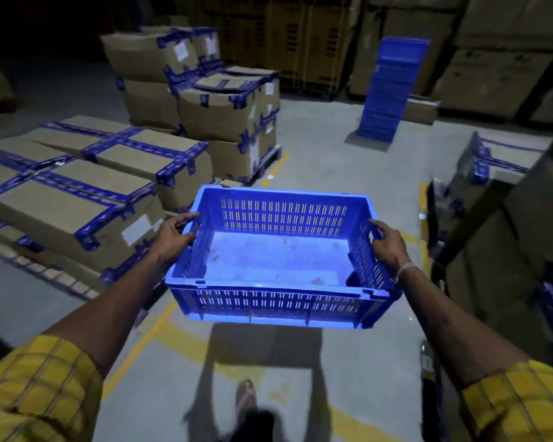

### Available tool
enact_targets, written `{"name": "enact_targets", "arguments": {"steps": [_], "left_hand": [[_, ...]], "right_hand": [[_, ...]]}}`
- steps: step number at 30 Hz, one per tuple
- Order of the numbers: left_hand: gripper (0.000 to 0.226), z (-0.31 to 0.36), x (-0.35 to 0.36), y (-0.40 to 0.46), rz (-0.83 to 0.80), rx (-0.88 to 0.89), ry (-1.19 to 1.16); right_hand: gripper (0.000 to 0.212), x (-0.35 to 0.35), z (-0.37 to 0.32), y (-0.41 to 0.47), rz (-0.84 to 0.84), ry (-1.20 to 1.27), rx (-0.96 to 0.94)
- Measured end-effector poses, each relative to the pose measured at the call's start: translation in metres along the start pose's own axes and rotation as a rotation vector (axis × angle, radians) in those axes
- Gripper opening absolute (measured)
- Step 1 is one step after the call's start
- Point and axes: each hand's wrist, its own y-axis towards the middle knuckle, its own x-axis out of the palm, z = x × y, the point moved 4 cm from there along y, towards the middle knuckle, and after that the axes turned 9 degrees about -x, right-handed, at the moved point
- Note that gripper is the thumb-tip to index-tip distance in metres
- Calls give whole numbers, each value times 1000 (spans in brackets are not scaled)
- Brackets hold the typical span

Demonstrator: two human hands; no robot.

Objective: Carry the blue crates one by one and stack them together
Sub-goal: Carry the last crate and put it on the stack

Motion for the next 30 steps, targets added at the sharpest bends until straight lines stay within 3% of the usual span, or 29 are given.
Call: {"name": "enact_targets", "arguments": {"steps": [13, 18, 30], "left_hand": [[57, 95, 193, 306, -254, 95, 75], [67, 134, 279, 415, -345, 144, 91], [64, 253, 479, 628, -347, 178, 2]], "right_hand": [[64, -54, 59, 220, 221, -47, 160], [60, -81, 90, 315, 303, -42, 182], [60, -170, 163, 609, 271, 12, 176]]}}
